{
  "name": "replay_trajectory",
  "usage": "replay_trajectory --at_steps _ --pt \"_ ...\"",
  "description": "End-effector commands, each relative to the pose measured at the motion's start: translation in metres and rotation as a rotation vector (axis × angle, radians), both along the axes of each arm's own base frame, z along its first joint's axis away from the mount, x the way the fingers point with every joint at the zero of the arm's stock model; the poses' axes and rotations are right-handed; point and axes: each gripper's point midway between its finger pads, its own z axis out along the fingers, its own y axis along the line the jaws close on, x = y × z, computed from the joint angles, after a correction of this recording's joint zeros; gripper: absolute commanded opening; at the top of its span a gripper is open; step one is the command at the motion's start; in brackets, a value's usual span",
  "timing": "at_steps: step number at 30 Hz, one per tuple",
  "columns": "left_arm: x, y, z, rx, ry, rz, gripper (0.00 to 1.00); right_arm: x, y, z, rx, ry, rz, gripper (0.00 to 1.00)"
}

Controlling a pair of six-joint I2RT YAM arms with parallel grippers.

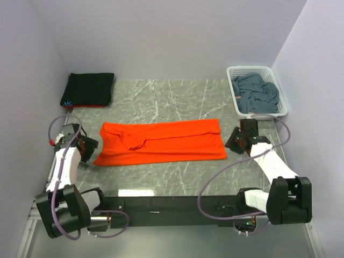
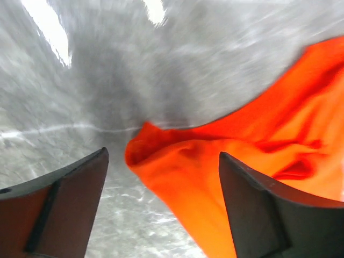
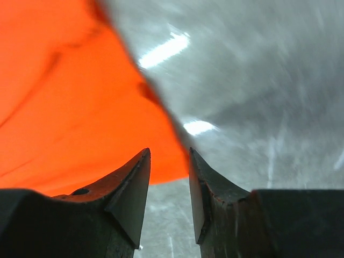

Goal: Fold and stack the t-shirts
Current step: Fold the tshirt

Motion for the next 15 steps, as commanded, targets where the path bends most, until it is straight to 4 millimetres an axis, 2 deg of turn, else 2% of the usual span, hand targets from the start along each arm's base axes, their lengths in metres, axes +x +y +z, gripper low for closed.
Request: replay_trajectory --at_steps 1,2,6,7,8,9,11,12,14,15 --pt "0.008 0.02 0.039 0.123 -0.069 -0.005 0.9 0.027 0.014 0.04 -0.156 -0.146 0.176 0.42" --pt "0.009 0.023 0.046 0.143 -0.081 -0.007 0.9 0.032 0.02 0.047 -0.19 -0.167 0.232 0.42" --pt "0.014 0.018 0.063 0.177 -0.136 -0.081 0.91 0.039 0.043 0.045 -0.286 -0.165 0.423 0.42" --pt "0.017 0.007 0.065 0.176 -0.149 -0.142 0.89 0.039 0.042 0.04 -0.334 -0.137 0.442 0.42" --pt "0.022 -0.001 0.067 0.168 -0.171 -0.179 0.89 0.044 0.042 0.043 -0.367 -0.143 0.474 0.41" --pt "0.027 -0.018 0.069 0.157 -0.19 -0.256 0.89 0.046 0.044 0.04 -0.374 -0.136 0.502 0.41" --pt "0.031 -0.036 0.072 0.16 -0.208 -0.339 0.88 0.049 0.051 0.041 -0.407 -0.137 0.578 0.41" --pt "0.033 -0.053 0.073 0.159 -0.216 -0.416 0.88 0.049 0.056 0.034 -0.417 -0.114 0.622 0.41" --pt "0.033 -0.071 0.071 0.151 -0.219 -0.507 0.88 0.047 0.072 0.03 -0.407 -0.105 0.721 0.42" --pt "0.036 -0.087 0.073 0.135 -0.249 -0.574 0.87 0.046 0.077 0.023 -0.405 -0.088 0.787 0.42"
